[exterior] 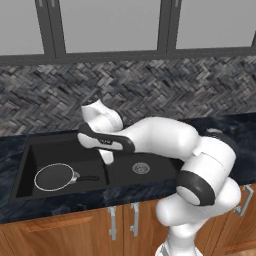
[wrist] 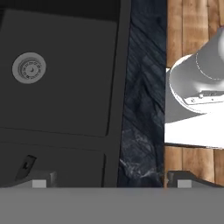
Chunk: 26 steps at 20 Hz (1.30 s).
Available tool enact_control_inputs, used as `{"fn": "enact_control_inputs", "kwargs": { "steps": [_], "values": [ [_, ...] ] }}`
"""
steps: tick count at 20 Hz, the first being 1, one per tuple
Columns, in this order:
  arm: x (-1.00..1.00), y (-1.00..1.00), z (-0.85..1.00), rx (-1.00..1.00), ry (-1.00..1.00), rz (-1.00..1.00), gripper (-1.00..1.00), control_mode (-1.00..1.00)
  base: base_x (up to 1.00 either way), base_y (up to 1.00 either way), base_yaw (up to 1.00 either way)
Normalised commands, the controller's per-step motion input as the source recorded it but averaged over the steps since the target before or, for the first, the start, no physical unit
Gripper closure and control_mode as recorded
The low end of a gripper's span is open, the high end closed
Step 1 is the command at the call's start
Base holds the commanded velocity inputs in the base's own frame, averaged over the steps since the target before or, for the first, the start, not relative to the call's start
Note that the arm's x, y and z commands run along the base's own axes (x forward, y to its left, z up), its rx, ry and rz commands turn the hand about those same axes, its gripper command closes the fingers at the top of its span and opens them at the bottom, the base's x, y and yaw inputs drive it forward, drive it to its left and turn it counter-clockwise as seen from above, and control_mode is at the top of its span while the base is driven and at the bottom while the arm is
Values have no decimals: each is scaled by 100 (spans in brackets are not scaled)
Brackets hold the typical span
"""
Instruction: Place the pan in the left basin and the glass cup in the right basin of the sink.
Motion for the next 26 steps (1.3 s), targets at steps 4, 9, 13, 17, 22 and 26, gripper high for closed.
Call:
{"fn": "enact_control_inputs", "kwargs": {
  "steps": [4, 9, 13, 17, 22, 26],
  "values": [
    [-25, -19, 34, -10, 3, 20, -100, -100, 0, 0, 0],
    [-30, -23, 28, -12, 0, 27, -100, -100, 0, 0, 0],
    [-35, -29, 23, -11, 0, 29, -100, -100, 0, 0, 0],
    [-29, -34, 20, -14, 0, 28, -100, -100, 0, 0, 0],
    [-21, -41, 16, -12, 0, 26, -100, -100, 0, 0, 0],
    [-19, -42, 16, -7, 3, 24, -100, -100, 0, 0, 0]
  ]
}}
